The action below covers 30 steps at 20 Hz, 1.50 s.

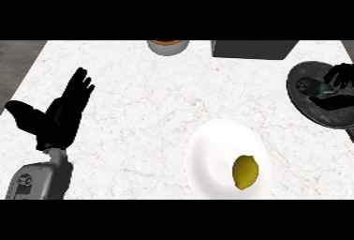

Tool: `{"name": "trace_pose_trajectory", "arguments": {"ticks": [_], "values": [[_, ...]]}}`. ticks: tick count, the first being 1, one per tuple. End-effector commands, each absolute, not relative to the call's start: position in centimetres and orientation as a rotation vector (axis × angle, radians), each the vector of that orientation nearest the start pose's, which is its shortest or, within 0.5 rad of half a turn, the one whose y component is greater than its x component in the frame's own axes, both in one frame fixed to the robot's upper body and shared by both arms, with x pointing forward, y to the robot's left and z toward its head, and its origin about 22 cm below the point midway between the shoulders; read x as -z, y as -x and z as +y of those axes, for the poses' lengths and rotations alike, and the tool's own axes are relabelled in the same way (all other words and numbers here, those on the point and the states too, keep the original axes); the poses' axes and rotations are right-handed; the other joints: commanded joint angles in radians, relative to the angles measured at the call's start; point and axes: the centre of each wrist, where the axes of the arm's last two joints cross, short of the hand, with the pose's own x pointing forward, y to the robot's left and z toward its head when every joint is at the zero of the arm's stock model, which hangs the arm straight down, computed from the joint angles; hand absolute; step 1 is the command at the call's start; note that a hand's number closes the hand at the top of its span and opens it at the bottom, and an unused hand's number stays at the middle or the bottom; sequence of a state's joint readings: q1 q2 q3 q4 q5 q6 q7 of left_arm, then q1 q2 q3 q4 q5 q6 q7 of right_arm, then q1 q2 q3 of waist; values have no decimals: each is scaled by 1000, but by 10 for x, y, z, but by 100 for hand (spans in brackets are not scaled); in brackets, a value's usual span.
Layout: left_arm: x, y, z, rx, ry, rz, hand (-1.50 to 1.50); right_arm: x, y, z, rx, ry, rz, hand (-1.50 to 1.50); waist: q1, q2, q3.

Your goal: Pick the eggplant from the plate and place it in the pan

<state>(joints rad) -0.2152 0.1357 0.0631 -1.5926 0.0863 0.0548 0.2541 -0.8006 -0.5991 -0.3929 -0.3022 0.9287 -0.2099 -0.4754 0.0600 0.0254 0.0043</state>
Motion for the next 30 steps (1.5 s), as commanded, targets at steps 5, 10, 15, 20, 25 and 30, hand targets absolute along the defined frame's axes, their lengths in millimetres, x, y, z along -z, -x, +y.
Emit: {"name": "trace_pose_trajectory", "arguments": {"ticks": [5, 10, 15, 20, 25, 30], "values": [[-71, -293, 261, -1, -64, -1538, 0, -36, -360, -444, -781, 883, -1343, -150, 6, 3, 2], [-67, -289, 253, -8, -65, -1546, 0, -69, -361, -467, -530, 780, -1544, -150, -6, -1, 3], [-65, -296, 254, -19, -73, -1531, 0, -74, -345, -491, -282, 645, -1628, -150, -24, -2, 2], [-58, -285, 270, -26, -75, -1542, 0, -93, -292, -551, -170, 519, -1666, -150, -29, -3, 3], [-70, -287, 266, -43, -87, -1545, 0, -88, -258, -573, -112, 340, -1716, -150, -29, -3, 6], [-52, -277, 263, -50, -85, -1537, 0, -85, -228, -591, -150, 325, -1723, -150, -38, -8, 5]]}}
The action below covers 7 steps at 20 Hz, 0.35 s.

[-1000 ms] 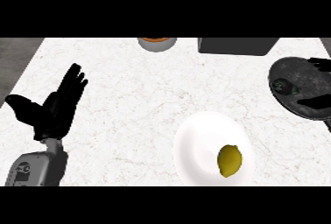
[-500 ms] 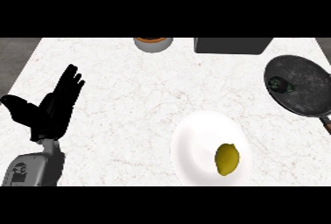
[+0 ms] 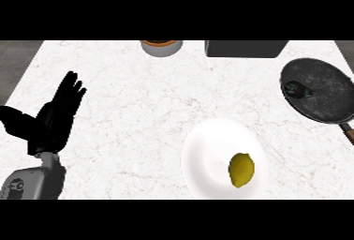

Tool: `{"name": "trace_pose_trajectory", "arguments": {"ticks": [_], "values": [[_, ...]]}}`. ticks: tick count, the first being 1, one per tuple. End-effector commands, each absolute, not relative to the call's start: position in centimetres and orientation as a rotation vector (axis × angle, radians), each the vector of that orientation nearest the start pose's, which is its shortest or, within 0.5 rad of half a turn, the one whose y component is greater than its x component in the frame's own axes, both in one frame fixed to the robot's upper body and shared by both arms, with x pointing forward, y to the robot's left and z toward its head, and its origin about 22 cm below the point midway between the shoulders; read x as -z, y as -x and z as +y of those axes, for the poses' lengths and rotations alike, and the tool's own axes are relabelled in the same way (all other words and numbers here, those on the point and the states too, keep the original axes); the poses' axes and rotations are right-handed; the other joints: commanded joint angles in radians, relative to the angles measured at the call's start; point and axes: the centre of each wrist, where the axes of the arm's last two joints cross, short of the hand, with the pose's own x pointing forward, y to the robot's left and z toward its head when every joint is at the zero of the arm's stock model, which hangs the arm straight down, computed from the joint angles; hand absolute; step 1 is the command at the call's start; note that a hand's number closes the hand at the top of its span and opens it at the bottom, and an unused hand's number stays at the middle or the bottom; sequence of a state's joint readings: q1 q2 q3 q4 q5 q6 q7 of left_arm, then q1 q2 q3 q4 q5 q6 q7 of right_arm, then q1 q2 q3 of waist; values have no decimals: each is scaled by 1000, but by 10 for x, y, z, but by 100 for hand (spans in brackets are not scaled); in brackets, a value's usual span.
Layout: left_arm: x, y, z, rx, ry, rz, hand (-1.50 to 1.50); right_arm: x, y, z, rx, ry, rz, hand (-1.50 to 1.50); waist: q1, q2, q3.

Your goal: Pick the eggplant from the plate and place it in the pan

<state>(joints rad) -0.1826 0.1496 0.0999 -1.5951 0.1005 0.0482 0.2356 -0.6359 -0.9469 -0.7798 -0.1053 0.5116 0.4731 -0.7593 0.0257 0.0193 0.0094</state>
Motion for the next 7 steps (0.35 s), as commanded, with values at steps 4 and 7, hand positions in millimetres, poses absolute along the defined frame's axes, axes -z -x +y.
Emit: {"name": "trace_pose_trajectory", "arguments": {"ticks": [4, 7], "values": [[-57, -284, 269, -31, -90, -1540, 0, -90, -215, -600, -164, 357, -1704, -150, -6, 1, 1], [-57, -287, 256, -44, -69, -1534, 0, -85, -211, -600, -167, 368, -1695, -150, -7, -2, 0]]}}
